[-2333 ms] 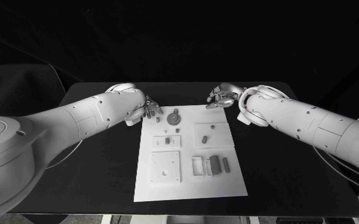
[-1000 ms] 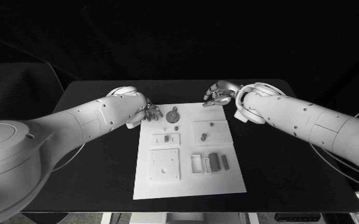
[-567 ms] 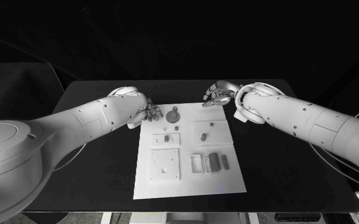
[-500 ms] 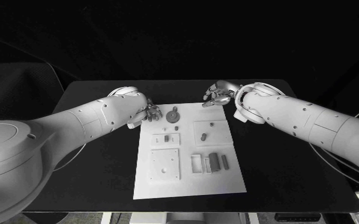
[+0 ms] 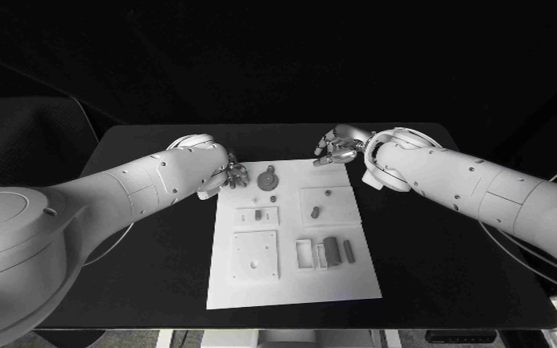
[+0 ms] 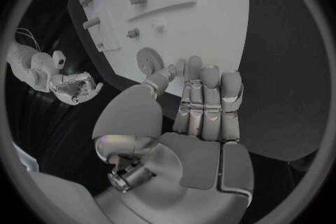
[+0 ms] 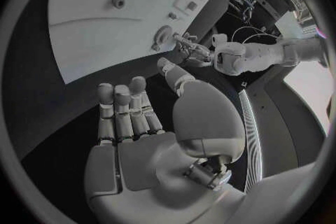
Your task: Assemble the parts on the task board
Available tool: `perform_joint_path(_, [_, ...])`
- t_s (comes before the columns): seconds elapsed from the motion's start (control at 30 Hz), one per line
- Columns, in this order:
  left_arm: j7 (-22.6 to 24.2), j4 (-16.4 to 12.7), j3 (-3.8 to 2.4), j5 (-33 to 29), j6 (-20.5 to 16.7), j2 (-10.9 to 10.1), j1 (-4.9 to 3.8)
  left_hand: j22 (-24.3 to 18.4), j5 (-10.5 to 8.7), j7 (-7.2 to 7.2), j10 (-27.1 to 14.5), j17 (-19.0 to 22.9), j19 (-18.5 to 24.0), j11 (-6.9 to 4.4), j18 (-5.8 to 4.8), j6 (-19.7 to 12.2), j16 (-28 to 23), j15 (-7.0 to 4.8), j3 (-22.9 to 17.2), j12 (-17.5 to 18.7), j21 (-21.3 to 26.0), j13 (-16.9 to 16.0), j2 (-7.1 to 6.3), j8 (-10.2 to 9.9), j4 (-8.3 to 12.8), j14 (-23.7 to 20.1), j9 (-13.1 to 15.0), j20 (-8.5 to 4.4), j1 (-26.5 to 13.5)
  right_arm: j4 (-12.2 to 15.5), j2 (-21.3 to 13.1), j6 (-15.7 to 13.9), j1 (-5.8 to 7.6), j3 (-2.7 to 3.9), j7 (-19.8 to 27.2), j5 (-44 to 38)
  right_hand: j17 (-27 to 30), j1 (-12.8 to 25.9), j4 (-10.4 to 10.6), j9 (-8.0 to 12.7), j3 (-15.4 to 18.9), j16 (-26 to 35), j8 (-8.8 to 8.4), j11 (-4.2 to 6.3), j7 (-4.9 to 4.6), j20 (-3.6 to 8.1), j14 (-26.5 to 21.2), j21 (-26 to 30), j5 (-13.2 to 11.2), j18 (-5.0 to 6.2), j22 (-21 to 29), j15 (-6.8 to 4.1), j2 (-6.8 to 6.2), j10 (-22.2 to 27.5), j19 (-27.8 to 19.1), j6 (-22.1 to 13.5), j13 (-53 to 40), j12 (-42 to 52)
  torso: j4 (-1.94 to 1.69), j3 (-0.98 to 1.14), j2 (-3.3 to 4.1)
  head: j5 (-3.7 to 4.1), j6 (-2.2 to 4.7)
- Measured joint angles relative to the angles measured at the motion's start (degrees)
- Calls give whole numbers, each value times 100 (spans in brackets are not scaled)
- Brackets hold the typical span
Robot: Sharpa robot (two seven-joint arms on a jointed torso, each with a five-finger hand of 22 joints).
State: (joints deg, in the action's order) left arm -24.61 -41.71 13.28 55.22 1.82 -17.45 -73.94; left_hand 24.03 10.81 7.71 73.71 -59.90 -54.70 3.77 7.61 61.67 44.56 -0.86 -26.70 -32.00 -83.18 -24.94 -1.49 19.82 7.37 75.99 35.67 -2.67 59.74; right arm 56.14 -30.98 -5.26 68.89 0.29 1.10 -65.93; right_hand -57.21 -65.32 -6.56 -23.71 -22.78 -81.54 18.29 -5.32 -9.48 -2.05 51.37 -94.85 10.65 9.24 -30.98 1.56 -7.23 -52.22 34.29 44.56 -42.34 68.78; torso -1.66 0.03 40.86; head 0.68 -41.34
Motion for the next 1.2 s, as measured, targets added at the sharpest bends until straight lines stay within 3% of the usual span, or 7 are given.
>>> perform_joint_path(0.57, [13, -154, -6, -59, -6, -143, -2, 42, -47, -46, 228, -88, -62, -62, -50, 243, 132, -69, -236, -33, -119, -5, -53, 99, -20, 71, 36, -20, 293, -2, -5, 6, 0, 0, -1, 0, -1, 24, 16, 0, -16, 0, 0, 0, 0, 0, 0, 0, 0, 0, 5, 0, 24, 0, 0, 0, -1, 0, -3, 3, -4, -7, -15])
perform_joint_path(0.67, [5, -303, -18, -129, -7, -267, -19, 45, -57, -62, 229, -94, -62, -63, -52, 263, 132, -50, -238, -34, -132, -5, -53, 99, -18, 91, 36, -20, 294, -6, -13, 6, 0, 0, -1, 0, -1, 24, 32, 0, 0, 0, 0, 0, 0, 0, 0, 0, 0, -1, 5, 0, 24, 0, 0, 0, 0, 0, -5, 7, -7, -12, -15])
perform_joint_path(0.83, [-25, -654, -33, -259, -13, -500, -141, 53, -45, -47, 277, -106, -62, -70, -55, 282, 132, -70, -238, -33, -134, -5, -76, 99, -18, 113, 36, -19, 316, -13, -31, 7, 0, 0, -3, 1, -1, 24, 32, 0, 0, 0, 0, 0, 0, 0, 0, 0, 0, 0, 5, 0, 24, 0, 0, 0, -1, 0, -10, 10, -9, -14, -19])
perform_joint_path(1.03, [-105, -1312, -35, -492, -50, -865, -295, 52, -44, -47, 277, -107, -79, -70, -56, 282, 156, -70, -238, -33, -134, -4, -76, 99, -17, 113, 36, -17, 316, -32, -44, 9, 0, 0, -5, 1, -1, 24, 32, 0, 0, 0, 0, 0, 0, 0, 0, 0, 0, 0, 4, 0, 24, 0, 0, 0, -1, 0, -18, 12, -14, -30, -19])
perform_joint_path(1.2, [-189, -1781, 16, -737, -107, -1101, -322, 62, -45, -68, 321, -129, -93, -68, -58, 326, 183, -83, -235, -33, -158, -4, -76, 99, -19, 129, 36, -29, 316, -45, -45, 10, 0, 0, -6, 1, -1, 24, 32, 0, 0, 0, 0, 0, 0, 0, 0, 0, 0, 0, 4, 0, 24, 0, 0, 0, -1, 0, -25, 10, -20, -48, -13])
